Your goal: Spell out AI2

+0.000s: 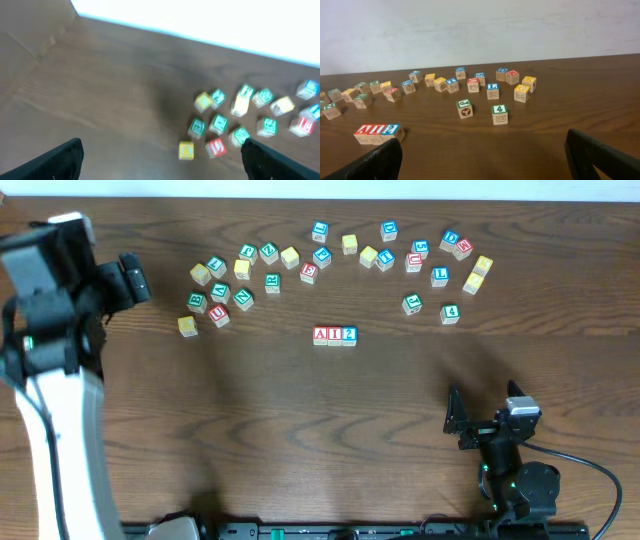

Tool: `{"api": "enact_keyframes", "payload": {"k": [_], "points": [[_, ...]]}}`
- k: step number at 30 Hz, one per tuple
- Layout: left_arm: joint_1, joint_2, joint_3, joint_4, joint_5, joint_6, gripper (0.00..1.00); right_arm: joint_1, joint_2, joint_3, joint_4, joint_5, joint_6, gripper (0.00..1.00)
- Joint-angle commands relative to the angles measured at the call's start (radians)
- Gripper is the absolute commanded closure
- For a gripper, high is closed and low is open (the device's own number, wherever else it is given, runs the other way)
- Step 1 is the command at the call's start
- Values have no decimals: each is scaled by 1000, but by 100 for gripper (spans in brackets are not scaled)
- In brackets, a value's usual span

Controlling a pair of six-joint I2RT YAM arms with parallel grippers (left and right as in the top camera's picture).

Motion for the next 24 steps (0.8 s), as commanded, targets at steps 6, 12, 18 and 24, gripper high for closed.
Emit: {"api": "enact_keyframes", "payload": {"k": [6, 12, 18, 24], "points": [[-22, -401, -494, 328, -4, -11, 1, 9, -8, -5, 1, -3, -14, 1], [-26, -702, -853, 560, 18, -12, 1, 9, -8, -5, 1, -3, -14, 1], [-65, -939, -1092, 668, 18, 42, 1, 9, -8, -5, 1, -3, -14, 1], [-94, -1098, -1236, 666, 18, 134, 1, 9, -8, -5, 1, -3, -14, 1]]}}
